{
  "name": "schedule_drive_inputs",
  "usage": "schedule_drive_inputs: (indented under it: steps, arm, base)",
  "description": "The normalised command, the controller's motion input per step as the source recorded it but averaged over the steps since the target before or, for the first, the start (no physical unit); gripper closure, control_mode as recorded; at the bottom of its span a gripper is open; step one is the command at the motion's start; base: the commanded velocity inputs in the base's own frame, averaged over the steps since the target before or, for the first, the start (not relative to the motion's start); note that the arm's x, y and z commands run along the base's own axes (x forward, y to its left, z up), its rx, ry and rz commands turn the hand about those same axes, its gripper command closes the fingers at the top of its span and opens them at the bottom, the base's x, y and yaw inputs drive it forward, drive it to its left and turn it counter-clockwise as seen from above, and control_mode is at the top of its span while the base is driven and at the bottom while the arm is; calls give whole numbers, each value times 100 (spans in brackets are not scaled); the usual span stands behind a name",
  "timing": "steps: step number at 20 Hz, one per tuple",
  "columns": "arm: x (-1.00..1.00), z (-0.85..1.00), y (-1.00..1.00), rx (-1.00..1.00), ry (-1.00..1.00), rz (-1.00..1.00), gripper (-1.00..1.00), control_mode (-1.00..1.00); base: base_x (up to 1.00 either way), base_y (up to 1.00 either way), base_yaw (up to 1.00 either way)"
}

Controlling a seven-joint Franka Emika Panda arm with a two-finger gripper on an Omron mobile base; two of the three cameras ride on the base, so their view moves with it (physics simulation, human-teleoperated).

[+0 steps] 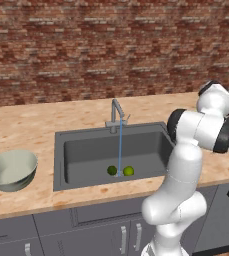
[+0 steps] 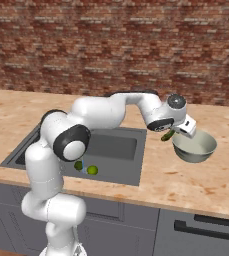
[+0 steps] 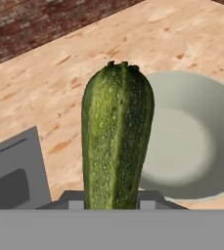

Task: Pick the limes from the sink and place them in one bowl. Place the squash in the other bowl. Then turn off the sink faucet.

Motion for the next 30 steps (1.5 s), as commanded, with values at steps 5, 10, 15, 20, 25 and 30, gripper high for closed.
schedule_drive_inputs:
  steps: [5,10,15,20,25,30]
  arm:
    - [33,-7,-29,4,8,0,100,-100]
    - [34,-7,-27,4,8,0,100,-100]
    - [12,-30,-15,1,1,0,100,-100]
    - [-4,-54,-3,0,0,0,100,-100]
    - [0,-45,0,0,0,0,-100,-100]
    - [1,-26,-3,0,0,0,-100,-100]
  base:
    - [0,0,0]
    - [0,0,0]
    - [0,0,0]
    - [0,0,0]
    - [0,0,0]
    - [0,0,0]
